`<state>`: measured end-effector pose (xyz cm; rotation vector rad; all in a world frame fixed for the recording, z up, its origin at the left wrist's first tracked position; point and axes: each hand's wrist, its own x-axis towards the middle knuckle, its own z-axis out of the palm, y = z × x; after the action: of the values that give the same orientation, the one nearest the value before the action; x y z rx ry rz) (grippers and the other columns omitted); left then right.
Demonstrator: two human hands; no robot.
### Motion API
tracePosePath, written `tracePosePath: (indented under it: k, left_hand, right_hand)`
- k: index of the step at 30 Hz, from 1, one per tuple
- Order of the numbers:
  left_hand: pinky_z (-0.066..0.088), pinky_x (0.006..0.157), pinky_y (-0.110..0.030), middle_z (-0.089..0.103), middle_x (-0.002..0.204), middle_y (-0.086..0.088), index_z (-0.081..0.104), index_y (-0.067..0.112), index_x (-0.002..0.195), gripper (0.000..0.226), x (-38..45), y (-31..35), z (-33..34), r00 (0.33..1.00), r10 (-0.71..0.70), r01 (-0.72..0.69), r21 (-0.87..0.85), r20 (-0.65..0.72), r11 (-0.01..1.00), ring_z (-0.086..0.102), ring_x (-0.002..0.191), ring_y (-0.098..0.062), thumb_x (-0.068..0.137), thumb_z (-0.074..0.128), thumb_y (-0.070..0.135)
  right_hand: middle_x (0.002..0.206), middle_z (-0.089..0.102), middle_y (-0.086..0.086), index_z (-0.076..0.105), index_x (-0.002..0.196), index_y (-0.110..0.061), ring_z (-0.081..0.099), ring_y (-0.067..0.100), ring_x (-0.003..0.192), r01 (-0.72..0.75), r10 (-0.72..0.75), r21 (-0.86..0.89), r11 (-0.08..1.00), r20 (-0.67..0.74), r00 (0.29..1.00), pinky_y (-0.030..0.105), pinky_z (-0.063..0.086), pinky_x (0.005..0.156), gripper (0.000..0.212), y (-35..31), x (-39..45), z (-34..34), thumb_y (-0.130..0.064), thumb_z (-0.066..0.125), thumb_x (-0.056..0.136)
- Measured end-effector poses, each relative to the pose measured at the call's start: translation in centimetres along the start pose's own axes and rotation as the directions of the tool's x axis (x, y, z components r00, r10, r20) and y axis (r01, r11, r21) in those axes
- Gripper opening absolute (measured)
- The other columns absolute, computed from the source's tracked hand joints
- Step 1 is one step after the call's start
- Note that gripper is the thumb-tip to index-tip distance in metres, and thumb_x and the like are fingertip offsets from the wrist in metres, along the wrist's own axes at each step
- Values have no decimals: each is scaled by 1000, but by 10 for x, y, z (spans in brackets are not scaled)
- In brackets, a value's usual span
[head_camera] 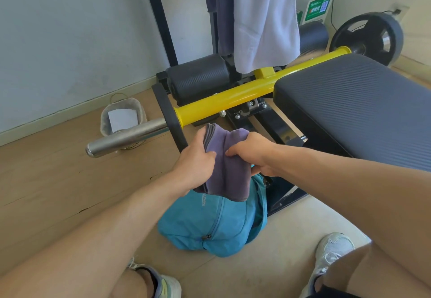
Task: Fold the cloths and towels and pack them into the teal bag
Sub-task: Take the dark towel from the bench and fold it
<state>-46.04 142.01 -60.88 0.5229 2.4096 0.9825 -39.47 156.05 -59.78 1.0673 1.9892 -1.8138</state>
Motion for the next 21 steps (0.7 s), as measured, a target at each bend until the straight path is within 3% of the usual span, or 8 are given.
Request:
tracePosePath:
  k: [2,5,9,12,15,19,21]
  left_hand:
    - [47,104,-44,55,144,1,17,48,156,69,-3,-1,5,998,7,-10,50,70,999,57,121,-25,101,49,22]
    - [49,103,-44,53,144,-2,4,52,157,73,-8,0,7,991,-7,-2,63,136,998,58,117,-27,104,45,23]
    - [44,74,-33,58,136,-7,0,49,158,70,-10,1,5,986,2,-14,72,166,997,59,101,-27,107,40,22]
    - [49,82,-35,57,136,-3,0,49,158,71,-10,1,5,987,-1,-6,41,163,999,60,105,-23,106,42,24]
    - [54,97,-44,59,136,-2,-2,50,157,87,-8,2,7,980,-18,27,-41,198,999,63,111,-24,97,56,26]
    - [55,90,-32,58,135,7,-10,47,157,118,-9,2,10,960,1,13,-47,281,999,62,111,-15,82,78,22]
    - [55,88,-27,56,137,11,-13,46,157,131,-9,-2,11,959,22,-16,-24,284,1000,61,114,-11,75,86,21]
  right_hand:
    - [103,67,11,60,104,-13,65,24,89,-8,8,5,1000,24,1000,45,59,79,5,0,-2,1,-16,60,100]
    - [109,70,10,61,109,-15,67,24,95,-8,5,47,999,75,997,44,59,78,11,0,-4,3,-22,59,102]
    - [111,71,11,62,105,-15,68,29,103,-18,2,102,995,156,988,48,58,84,11,1,-6,4,-21,52,105]
    - [111,69,11,60,106,-14,66,32,107,-31,1,153,988,187,982,56,54,95,15,0,-7,4,-19,47,107]
    - [109,67,12,57,117,-10,64,36,112,-59,5,228,972,232,973,63,46,104,21,-2,-9,6,-16,40,108]
    - [108,65,19,60,108,-5,62,42,114,-95,4,299,950,290,957,64,46,103,25,-5,-15,0,-9,37,102]
    - [119,63,23,58,120,1,63,42,112,-117,6,311,943,335,942,62,49,99,35,-7,-15,-2,-10,36,96]
